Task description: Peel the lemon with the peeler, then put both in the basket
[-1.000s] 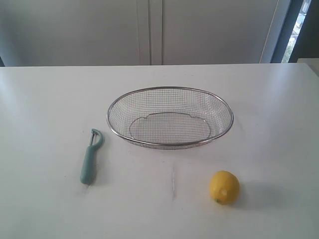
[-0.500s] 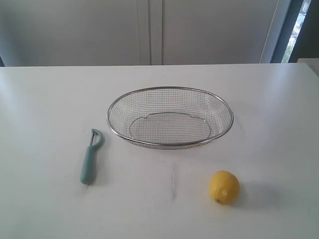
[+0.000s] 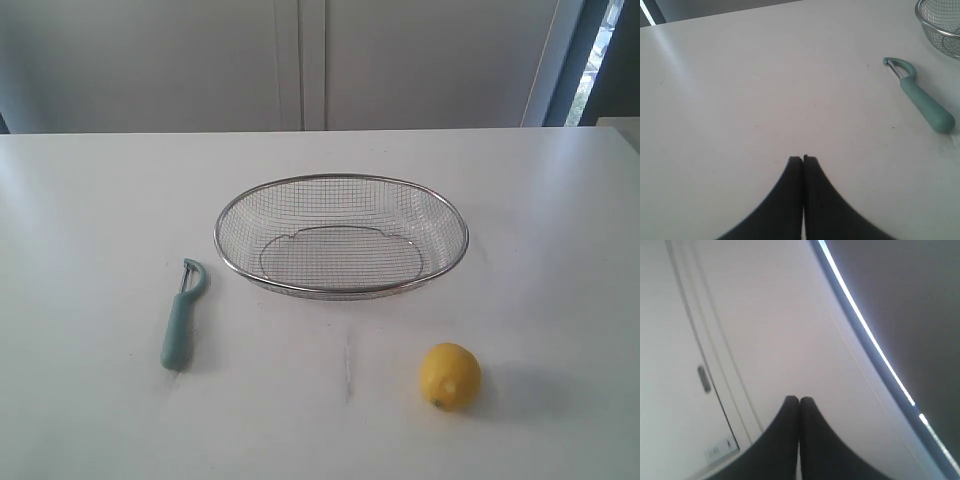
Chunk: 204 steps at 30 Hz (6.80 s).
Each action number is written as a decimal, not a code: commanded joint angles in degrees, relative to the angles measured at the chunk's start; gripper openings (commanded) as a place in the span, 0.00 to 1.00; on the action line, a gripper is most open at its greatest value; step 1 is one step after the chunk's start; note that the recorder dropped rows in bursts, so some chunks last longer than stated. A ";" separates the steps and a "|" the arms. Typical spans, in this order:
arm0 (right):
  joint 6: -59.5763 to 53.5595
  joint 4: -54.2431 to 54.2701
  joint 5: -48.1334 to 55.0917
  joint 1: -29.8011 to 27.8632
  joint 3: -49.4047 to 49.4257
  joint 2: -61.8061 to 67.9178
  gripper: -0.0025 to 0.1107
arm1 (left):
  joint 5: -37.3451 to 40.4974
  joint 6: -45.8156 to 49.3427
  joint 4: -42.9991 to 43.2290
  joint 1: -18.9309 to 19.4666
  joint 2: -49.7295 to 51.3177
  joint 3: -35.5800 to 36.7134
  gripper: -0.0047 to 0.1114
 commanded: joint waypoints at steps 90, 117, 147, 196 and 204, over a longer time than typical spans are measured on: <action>31.37 -39.24 79.36 56.22 -105.22 124.78 0.47 | -0.04 -0.15 -0.36 -0.31 -0.20 0.20 0.04; 42.62 -43.36 76.90 55.71 -105.22 126.46 0.45 | -0.04 -0.15 -0.36 -0.31 -0.20 0.20 0.04; 43.92 -42.94 73.95 55.71 -105.22 131.29 0.45 | -0.04 -0.15 -0.36 -0.31 -0.20 0.20 0.04; 38.86 -49.38 81.15 54.38 -105.28 122.46 0.02 | -0.04 -0.15 -0.36 -0.31 -0.20 0.20 0.04; 22.77 -50.76 84.02 54.38 -105.28 110.22 0.02 | -0.04 -0.15 -0.36 -0.31 -0.20 0.20 0.04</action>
